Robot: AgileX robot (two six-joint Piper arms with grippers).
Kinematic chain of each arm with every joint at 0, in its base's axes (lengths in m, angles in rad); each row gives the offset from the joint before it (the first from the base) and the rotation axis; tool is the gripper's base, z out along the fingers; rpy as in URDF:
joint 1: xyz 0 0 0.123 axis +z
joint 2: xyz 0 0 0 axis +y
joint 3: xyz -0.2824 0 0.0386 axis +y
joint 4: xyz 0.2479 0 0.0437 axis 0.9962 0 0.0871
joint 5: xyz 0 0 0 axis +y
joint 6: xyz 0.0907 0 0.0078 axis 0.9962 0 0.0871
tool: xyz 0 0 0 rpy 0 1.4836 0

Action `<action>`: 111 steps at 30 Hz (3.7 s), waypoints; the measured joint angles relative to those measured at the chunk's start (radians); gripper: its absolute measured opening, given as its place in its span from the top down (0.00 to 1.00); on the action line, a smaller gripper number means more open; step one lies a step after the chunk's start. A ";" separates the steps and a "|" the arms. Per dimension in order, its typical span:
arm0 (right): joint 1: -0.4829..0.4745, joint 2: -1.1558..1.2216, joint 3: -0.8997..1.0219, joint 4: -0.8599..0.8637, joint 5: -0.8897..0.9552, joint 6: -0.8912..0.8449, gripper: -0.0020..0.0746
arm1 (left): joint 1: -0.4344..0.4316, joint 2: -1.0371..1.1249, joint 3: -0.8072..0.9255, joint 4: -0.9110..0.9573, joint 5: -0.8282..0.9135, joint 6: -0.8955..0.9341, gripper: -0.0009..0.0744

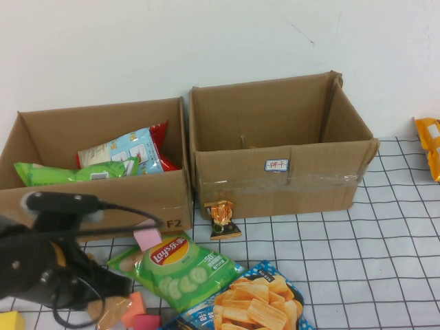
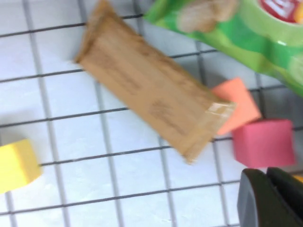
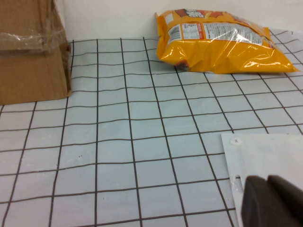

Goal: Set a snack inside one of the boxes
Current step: Pick up the biscuit

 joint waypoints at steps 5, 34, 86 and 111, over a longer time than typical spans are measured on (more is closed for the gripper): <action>0.000 0.000 0.000 0.000 0.000 0.000 0.98 | 0.164 -0.004 0.000 -0.028 -0.014 -0.001 0.93; 0.000 0.000 0.000 0.000 0.000 0.000 0.98 | 0.483 0.330 0.003 -0.937 -0.088 0.674 0.31; 0.000 0.000 0.000 0.002 0.000 0.000 0.98 | 0.483 0.561 -0.040 -1.201 -0.148 0.981 0.31; 0.000 0.000 0.000 0.002 0.000 0.000 0.98 | 0.485 0.562 -0.069 -1.187 -0.081 1.007 0.69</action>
